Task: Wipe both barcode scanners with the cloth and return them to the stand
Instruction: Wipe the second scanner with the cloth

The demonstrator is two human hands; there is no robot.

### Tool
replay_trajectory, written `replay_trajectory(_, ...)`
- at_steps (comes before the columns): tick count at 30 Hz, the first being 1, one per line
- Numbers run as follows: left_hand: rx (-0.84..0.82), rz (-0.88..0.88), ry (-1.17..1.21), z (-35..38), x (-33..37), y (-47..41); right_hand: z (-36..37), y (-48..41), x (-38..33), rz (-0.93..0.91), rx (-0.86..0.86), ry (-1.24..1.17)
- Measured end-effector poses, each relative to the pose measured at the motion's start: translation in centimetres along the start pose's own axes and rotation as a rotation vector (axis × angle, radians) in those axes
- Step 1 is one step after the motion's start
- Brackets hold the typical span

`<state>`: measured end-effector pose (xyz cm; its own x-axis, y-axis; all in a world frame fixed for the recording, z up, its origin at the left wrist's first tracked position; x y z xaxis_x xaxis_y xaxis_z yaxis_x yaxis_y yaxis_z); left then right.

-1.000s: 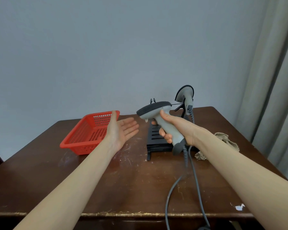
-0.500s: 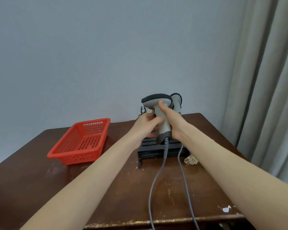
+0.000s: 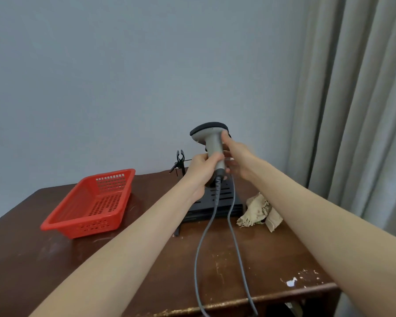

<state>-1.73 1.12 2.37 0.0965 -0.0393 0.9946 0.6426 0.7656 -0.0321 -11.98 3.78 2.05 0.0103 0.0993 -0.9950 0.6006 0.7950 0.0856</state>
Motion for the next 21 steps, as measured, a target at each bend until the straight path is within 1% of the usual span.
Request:
replay_trajectory(1, 0.018, 0.003, 0.03, -0.1, 0.1, -0.1, -1.3, -0.3, 0.0, -0.037, 0.049, 0.09)
replay_trajectory(3, 0.079, -0.01, 0.057, -0.7, 0.1, -0.6, -4.2, -0.7, 0.4, -0.109, 0.162, 0.374)
replay_trajectory(5, 0.14, -0.014, 0.079, -1.5, 0.1, -0.8, -6.4, -0.9, 1.9, -0.11, 0.225, 0.642)
replay_trajectory(8, 0.152, -0.014, 0.06, -1.3, -0.2, -1.2, -9.2, -0.8, 5.3, 0.019, 0.277, 0.926)
replay_trajectory(11, 0.139, 0.009, 0.017, -1.0, -0.4, -1.4, -10.9, -0.5, 7.9, 0.179, 0.314, 1.139)
replay_trajectory(14, 0.122, 0.013, 0.001, -0.6, -0.8, -1.7, -10.8, -0.7, 10.2, 0.287, 0.222, 1.228)
replay_trajectory(16, 0.122, 0.006, -0.002, -0.5, -1.0, -1.9, -10.2, -0.9, 11.2, 0.31, 0.16, 1.226)
replay_trajectory(18, 0.125, 0.003, 0.0, -0.7, -1.1, -1.9, -9.7, -1.1, 11.7, 0.31, 0.135, 1.171)
replay_trajectory(21, 0.137, -0.016, 0.025, -1.3, -1.4, -2.0, -10.2, -1.8, 12.3, 0.281, 0.199, 0.99)
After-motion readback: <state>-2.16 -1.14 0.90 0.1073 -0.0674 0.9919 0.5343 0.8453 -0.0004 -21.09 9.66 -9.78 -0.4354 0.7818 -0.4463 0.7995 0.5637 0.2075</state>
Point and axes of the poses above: each hand's wrist, its own y-axis away from the middle knuckle, its own z-axis out of the palm, x = y × z, the point moved 10 cm from there along -y, towards the middle knuckle, and after that the axes turned 7 degrees about y, right-handed, at the moved point
